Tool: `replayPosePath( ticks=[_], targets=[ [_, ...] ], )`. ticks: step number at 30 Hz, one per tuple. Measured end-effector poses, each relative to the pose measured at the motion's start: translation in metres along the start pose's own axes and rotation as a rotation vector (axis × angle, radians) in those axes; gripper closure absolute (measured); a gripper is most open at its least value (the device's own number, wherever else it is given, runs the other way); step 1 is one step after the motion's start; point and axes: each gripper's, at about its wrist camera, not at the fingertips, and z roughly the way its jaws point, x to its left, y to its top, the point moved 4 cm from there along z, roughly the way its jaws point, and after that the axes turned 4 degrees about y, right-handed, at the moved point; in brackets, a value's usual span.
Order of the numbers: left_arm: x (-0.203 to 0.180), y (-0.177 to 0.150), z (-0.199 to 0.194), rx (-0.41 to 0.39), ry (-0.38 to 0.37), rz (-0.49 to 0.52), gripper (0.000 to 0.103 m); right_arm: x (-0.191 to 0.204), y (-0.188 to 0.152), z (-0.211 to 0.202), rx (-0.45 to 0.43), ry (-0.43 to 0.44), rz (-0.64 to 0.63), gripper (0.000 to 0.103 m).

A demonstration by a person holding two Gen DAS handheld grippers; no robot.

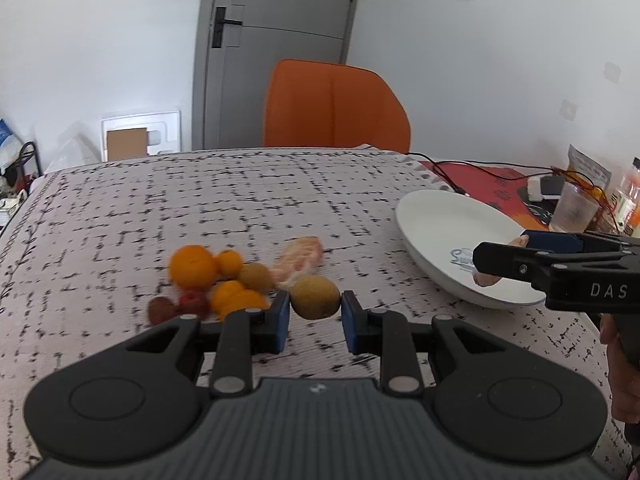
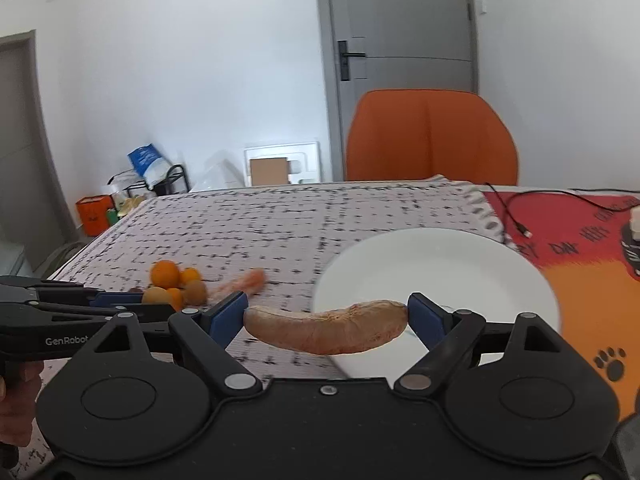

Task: Organize fruits
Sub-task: 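Carry the pomelo segment over the white plate and open the right gripper while the left carries its fruit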

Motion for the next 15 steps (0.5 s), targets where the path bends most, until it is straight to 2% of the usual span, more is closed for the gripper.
replayPosePath(
  ticks=[15],
  targets=[
    [-0.049,0.012,0.029,0.013,-0.052,0.071,0.077,-0.064,-0.016,-0.010,-0.004,-0.104,0.079,0.019]
  ],
)
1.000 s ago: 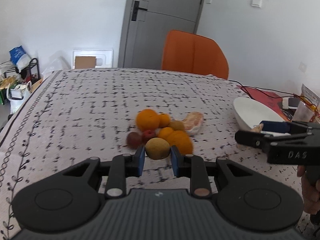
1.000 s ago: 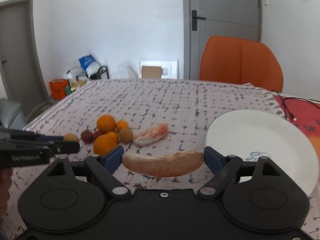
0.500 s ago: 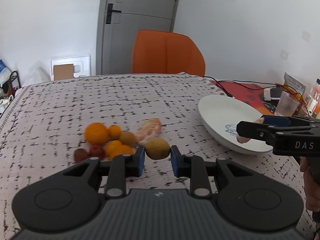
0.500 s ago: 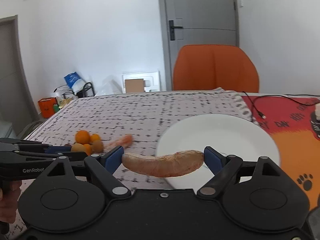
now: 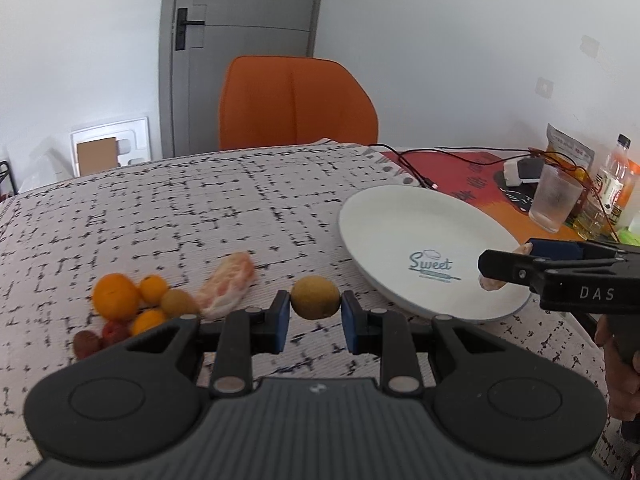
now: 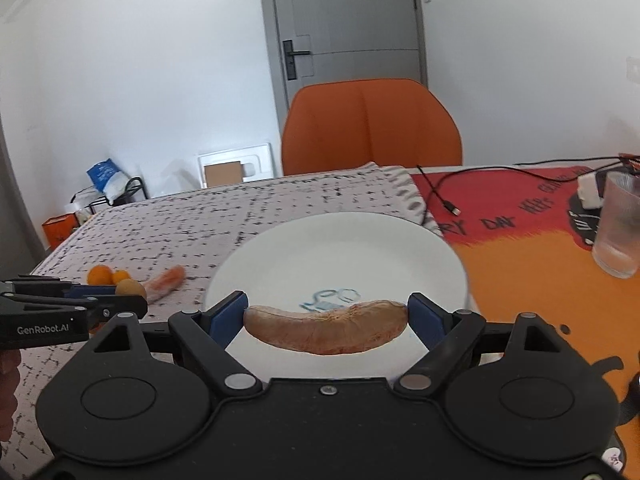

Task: Organize fruits
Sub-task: 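Carry the pomelo segment over the white plate and open the right gripper while the left carries its fruit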

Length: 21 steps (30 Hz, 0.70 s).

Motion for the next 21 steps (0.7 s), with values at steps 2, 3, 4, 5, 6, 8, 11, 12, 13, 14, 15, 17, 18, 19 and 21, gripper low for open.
replayPosePath(
  ticks=[2,3,4,5,6,8,11,12,13,14,15,17,18,19,21],
  targets=[
    [-0.006,0.002,0.003,0.002,-0.009,0.008,0.077,-0.006,-0.001,-0.001,-0.002,-0.010,0.008,0.019],
    [-0.008,0.003,0.004,0.002,-0.013,0.012,0.077,-0.010,-0.002,-0.001,0.000,-0.013,0.016,0.018],
    [-0.012,0.004,0.006,0.002,-0.017,0.016,0.077,-0.012,-0.003,-0.001,0.001,-0.011,0.022,0.018],
    [-0.015,0.006,0.008,0.002,-0.023,0.021,0.077,-0.015,-0.004,-0.002,-0.001,-0.009,0.029,0.018],
    [-0.018,0.008,0.009,0.000,-0.029,0.025,0.077,-0.017,-0.004,-0.004,-0.006,-0.008,0.036,0.017],
    [-0.025,0.011,0.011,-0.003,-0.039,0.038,0.077,-0.020,-0.004,-0.008,-0.025,-0.007,0.040,0.016],
    [-0.036,0.015,0.015,-0.005,-0.058,0.054,0.077,-0.024,-0.005,-0.012,-0.039,-0.014,0.048,0.016],
    [-0.040,0.016,0.016,-0.006,-0.064,0.059,0.077,-0.026,-0.006,-0.013,-0.040,-0.015,0.051,0.016],
    [-0.042,0.016,0.017,-0.007,-0.070,0.063,0.077,-0.028,-0.006,-0.015,-0.042,-0.018,0.053,0.016],
    [-0.045,0.016,0.019,-0.007,-0.077,0.066,0.077,-0.029,-0.007,-0.016,-0.044,-0.022,0.054,0.016],
    [-0.048,0.017,0.021,-0.006,-0.082,0.070,0.077,-0.031,-0.008,-0.018,-0.046,-0.026,0.057,0.016],
    [-0.054,0.018,0.024,-0.002,-0.089,0.077,0.077,-0.033,-0.009,-0.022,-0.048,-0.027,0.063,0.016],
    [-0.056,0.018,0.025,-0.002,-0.094,0.080,0.077,-0.034,-0.009,-0.023,-0.049,-0.029,0.064,0.016],
    [-0.059,0.019,0.026,-0.002,-0.099,0.083,0.077,-0.034,-0.010,-0.025,-0.052,-0.032,0.063,0.016],
    [-0.064,0.020,0.026,-0.005,-0.105,0.088,0.077,-0.036,-0.011,-0.027,-0.056,-0.037,0.064,0.016]
  ],
)
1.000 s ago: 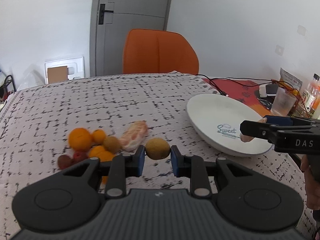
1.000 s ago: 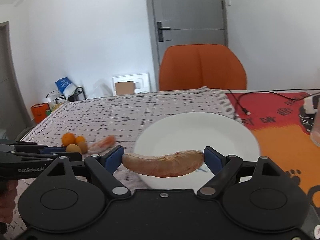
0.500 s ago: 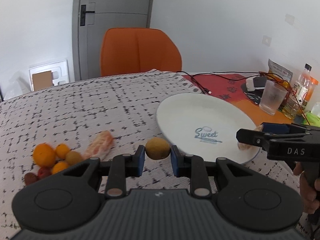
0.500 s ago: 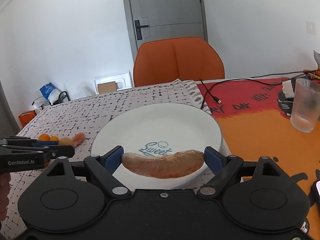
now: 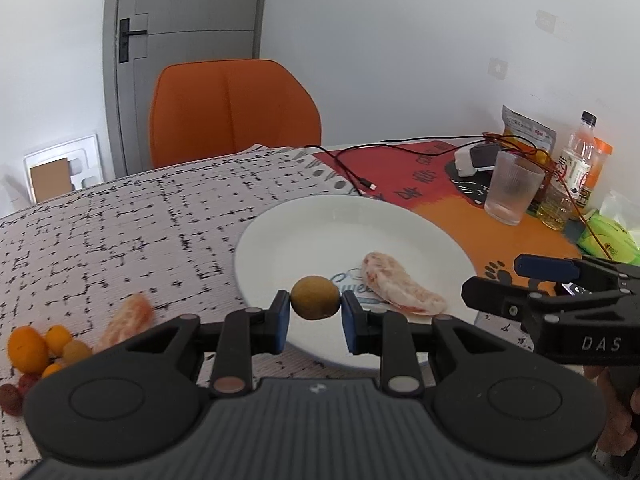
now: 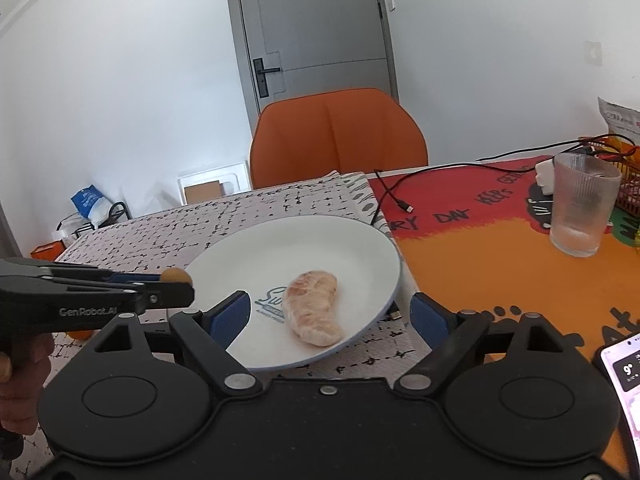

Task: Organize fruits
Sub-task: 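Carry the pomelo segment over the white plate and open the right gripper while the left carries its fruit, then open the left gripper to drop the brown fruit onto the plate, then move the left gripper back to the pile and grasp a large orange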

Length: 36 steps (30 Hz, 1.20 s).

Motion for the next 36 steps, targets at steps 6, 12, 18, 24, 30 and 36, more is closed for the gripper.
replayPosePath(
  ticks=[6,12,18,24,30,36],
  targets=[
    [-0.001,0.002,-0.007,-0.020,0.010,0.004,0.073,0.000,-0.003,0.000,0.007,-0.001,0.014,0.016],
    [0.016,-0.002,-0.016,-0.013,0.049,-0.024,0.066,0.007,-0.004,0.004,0.009,0.011,0.015,0.012],
    [0.038,-0.008,-0.030,-0.034,0.110,-0.061,0.036,0.022,-0.003,0.007,0.008,0.024,0.006,0.005],
    [0.058,-0.014,-0.043,-0.041,0.182,-0.089,0.019,0.034,-0.004,0.009,0.015,0.048,0.011,0.000],
    [0.075,-0.019,-0.056,-0.052,0.230,-0.123,0.017,0.047,-0.003,0.010,0.015,0.065,-0.001,0.000],
    [0.090,-0.027,-0.068,-0.057,0.268,-0.154,0.017,0.062,-0.003,0.011,0.014,0.100,-0.017,0.000]
  ],
)
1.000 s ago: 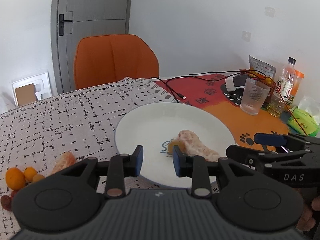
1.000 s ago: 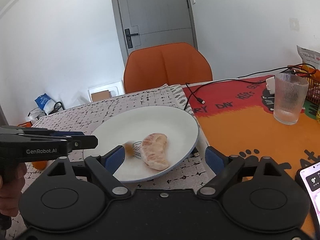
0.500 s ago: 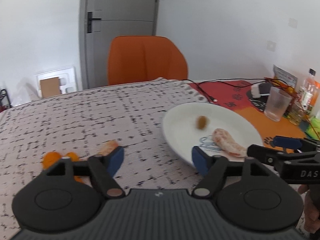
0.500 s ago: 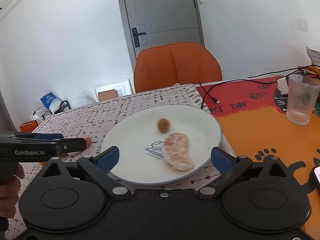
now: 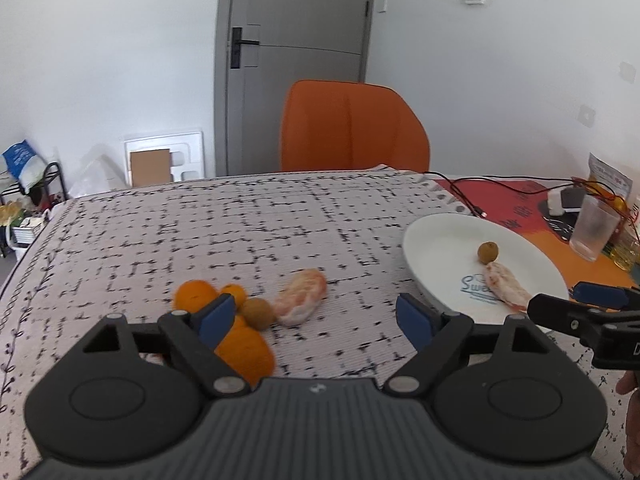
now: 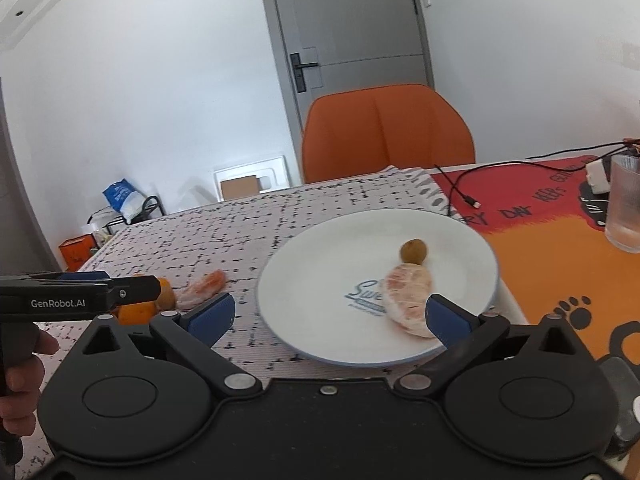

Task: Organize fruits
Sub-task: 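Move the left gripper back to the pile and grasp a large orange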

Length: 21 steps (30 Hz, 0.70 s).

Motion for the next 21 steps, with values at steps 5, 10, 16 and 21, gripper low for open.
replayPosePath(
  ticks=[5,10,16,21],
  targets=[
    [0.014,-0.007,-0.004,0.008,0.022,-0.024,0.017,0.013,-0.001,0.005,0.011,0.029,-0.016,0.000],
    [0.026,-0.013,-0.004,0.014,0.035,-0.046,0.017,0.025,-0.002,0.010,0.022,0.047,-0.031,0.000],
    [0.040,-0.017,-0.001,0.015,0.048,-0.080,0.017,0.038,-0.001,0.020,0.047,0.071,-0.042,0.000],
    [0.044,-0.020,0.005,0.018,0.047,-0.087,0.018,0.047,-0.004,0.026,0.075,0.100,-0.041,0.000]
  ],
)
